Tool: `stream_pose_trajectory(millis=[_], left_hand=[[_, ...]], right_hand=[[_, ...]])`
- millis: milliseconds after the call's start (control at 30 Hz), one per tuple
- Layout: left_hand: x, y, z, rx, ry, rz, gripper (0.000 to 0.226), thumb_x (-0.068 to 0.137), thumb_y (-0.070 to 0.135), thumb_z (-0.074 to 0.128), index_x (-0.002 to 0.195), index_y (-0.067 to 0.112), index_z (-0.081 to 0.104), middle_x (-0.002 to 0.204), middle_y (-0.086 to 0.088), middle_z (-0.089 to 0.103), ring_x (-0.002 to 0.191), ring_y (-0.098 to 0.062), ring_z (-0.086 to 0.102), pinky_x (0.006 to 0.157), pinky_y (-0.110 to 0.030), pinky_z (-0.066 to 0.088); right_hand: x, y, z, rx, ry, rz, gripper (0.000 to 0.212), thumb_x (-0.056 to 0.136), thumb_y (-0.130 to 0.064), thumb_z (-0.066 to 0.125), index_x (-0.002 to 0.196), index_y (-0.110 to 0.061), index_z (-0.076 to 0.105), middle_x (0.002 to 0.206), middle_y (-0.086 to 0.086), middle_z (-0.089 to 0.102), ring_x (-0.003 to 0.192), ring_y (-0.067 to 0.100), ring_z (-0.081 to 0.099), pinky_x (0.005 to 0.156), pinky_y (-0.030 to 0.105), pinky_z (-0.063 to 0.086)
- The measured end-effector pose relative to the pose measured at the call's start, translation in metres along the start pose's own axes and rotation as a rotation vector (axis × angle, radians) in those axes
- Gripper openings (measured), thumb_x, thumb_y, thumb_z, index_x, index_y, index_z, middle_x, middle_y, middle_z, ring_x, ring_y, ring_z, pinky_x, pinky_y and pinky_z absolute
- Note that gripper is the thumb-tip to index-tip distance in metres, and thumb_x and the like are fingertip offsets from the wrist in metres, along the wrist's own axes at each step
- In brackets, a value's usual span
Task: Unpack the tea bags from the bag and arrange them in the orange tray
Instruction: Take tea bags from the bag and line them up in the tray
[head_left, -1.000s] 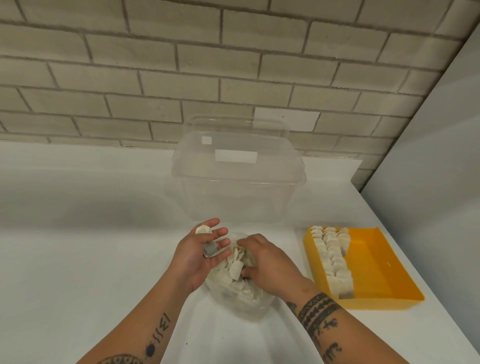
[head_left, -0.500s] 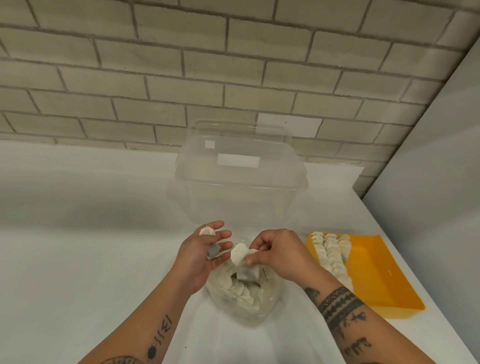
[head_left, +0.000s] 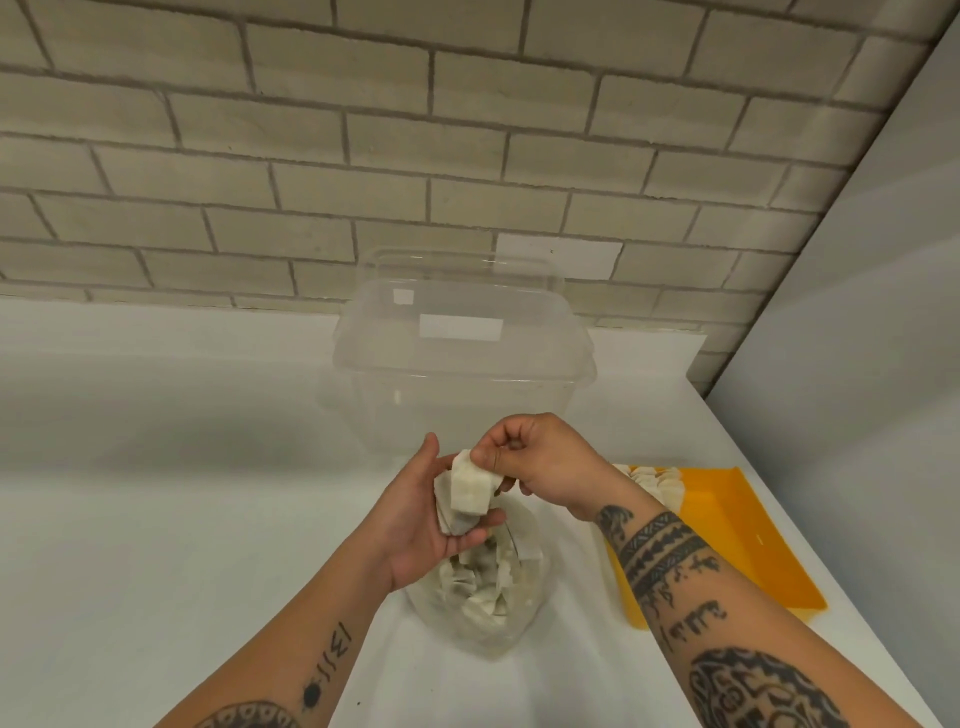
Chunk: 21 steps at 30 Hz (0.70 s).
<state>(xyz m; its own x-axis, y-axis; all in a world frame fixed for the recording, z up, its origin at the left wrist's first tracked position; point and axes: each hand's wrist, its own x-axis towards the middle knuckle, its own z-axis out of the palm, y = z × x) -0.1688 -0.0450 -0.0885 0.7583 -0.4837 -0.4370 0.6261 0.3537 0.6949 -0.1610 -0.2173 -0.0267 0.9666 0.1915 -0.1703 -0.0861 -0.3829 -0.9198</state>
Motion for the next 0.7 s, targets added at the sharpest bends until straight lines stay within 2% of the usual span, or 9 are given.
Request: stream_pose_trajectory(millis=[100, 200, 300, 367, 467, 500, 567, 633, 700], left_hand=[[-0.003, 0.001, 0.002, -0.013, -0.119, -0.018, 0.066, 0.094, 0.07, 0.042, 0.13, 0.021, 0.068, 0.124, -0.018, 0.07, 0.099, -0.039, 0.07, 0.055, -0.03, 0.055], [-0.003, -0.001, -0.003, 0.053, -0.09, 0.054, 0.045, 0.095, 0.043, 0.059, 0.135, 0.024, 0.061, 0.113, -0.012, 0.072, 0.084, -0.029, 0.071, 0.049, -0.023, 0.051], [-0.004, -0.003, -0.012, -0.031, -0.019, 0.119, 0.037, 0.093, 0.024, 0.063, 0.13, 0.023, 0.064, 0.093, -0.008, 0.068, 0.071, -0.022, 0.066, 0.044, -0.021, 0.048], [-0.005, -0.003, -0.018, -0.1, 0.042, 0.139, 0.027, 0.095, 0.018, 0.061, 0.12, 0.023, 0.069, 0.086, -0.006, 0.067, 0.07, -0.021, 0.067, 0.043, -0.021, 0.05], [-0.006, -0.005, -0.027, -0.139, 0.121, 0.147, 0.019, 0.099, 0.015, 0.059, 0.114, 0.019, 0.068, 0.09, -0.006, 0.071, 0.077, -0.022, 0.071, 0.046, -0.022, 0.054], [-0.006, -0.006, -0.028, -0.149, 0.139, 0.148, 0.017, 0.099, 0.014, 0.059, 0.113, 0.019, 0.067, 0.092, -0.006, 0.072, 0.079, -0.023, 0.072, 0.048, -0.023, 0.055], [-0.007, -0.008, -0.027, -0.161, 0.158, 0.146, 0.015, 0.1, 0.014, 0.059, 0.112, 0.018, 0.066, 0.097, -0.008, 0.073, 0.081, -0.023, 0.073, 0.05, -0.024, 0.057], [-0.007, -0.01, -0.027, -0.148, 0.163, 0.143, 0.016, 0.1, 0.014, 0.059, 0.114, 0.018, 0.065, 0.101, -0.009, 0.073, 0.082, -0.023, 0.074, 0.052, -0.025, 0.058], [-0.008, -0.011, -0.027, -0.133, 0.167, 0.143, 0.017, 0.099, 0.014, 0.06, 0.115, 0.018, 0.065, 0.102, -0.009, 0.073, 0.082, -0.023, 0.073, 0.054, -0.025, 0.058]], right_hand=[[0.004, 0.005, 0.007, -0.084, 0.015, 0.011, 0.02, 0.087, -0.025, 0.078, 0.093, -0.006, 0.073, 0.086, 0.014, 0.075, 0.065, 0.011, 0.067, 0.06, 0.022, 0.054], [0.007, 0.013, 0.015, -0.073, 0.107, -0.016, 0.018, 0.096, -0.03, 0.067, 0.096, -0.015, 0.076, 0.084, 0.001, 0.075, 0.063, 0.001, 0.064, 0.063, 0.021, 0.052], [-0.001, 0.024, 0.013, -0.102, 0.215, -0.043, 0.018, 0.1, -0.032, 0.059, 0.103, -0.022, 0.074, 0.094, -0.008, 0.074, 0.061, -0.006, 0.058, 0.061, 0.013, 0.045], [-0.013, 0.038, 0.007, -0.25, 0.102, -0.073, 0.014, 0.093, -0.028, 0.069, 0.106, -0.028, 0.073, 0.101, -0.016, 0.072, 0.072, -0.008, 0.058, 0.071, 0.012, 0.046], [-0.026, 0.059, 0.011, -0.703, -0.309, -0.054, 0.039, 0.08, -0.028, 0.081, 0.117, -0.036, 0.07, 0.112, -0.022, 0.068, 0.092, -0.006, 0.055, 0.083, 0.013, 0.044], [-0.027, 0.065, 0.016, -0.825, -0.38, -0.07, 0.045, 0.079, -0.031, 0.08, 0.121, -0.038, 0.067, 0.115, -0.021, 0.067, 0.099, -0.004, 0.054, 0.086, 0.015, 0.044], [-0.024, 0.073, 0.029, -0.915, -0.385, -0.095, 0.043, 0.083, -0.033, 0.076, 0.124, -0.039, 0.066, 0.116, -0.017, 0.068, 0.104, 0.004, 0.057, 0.09, 0.024, 0.047], [-0.019, 0.074, 0.041, -0.857, -0.326, -0.102, 0.03, 0.088, -0.031, 0.071, 0.118, -0.034, 0.071, 0.109, -0.012, 0.073, 0.097, 0.008, 0.064, 0.088, 0.029, 0.052], [-0.018, 0.072, 0.051, -0.79, -0.272, -0.073, 0.023, 0.092, -0.027, 0.065, 0.114, -0.03, 0.073, 0.103, -0.01, 0.074, 0.09, 0.009, 0.067, 0.083, 0.028, 0.054]])
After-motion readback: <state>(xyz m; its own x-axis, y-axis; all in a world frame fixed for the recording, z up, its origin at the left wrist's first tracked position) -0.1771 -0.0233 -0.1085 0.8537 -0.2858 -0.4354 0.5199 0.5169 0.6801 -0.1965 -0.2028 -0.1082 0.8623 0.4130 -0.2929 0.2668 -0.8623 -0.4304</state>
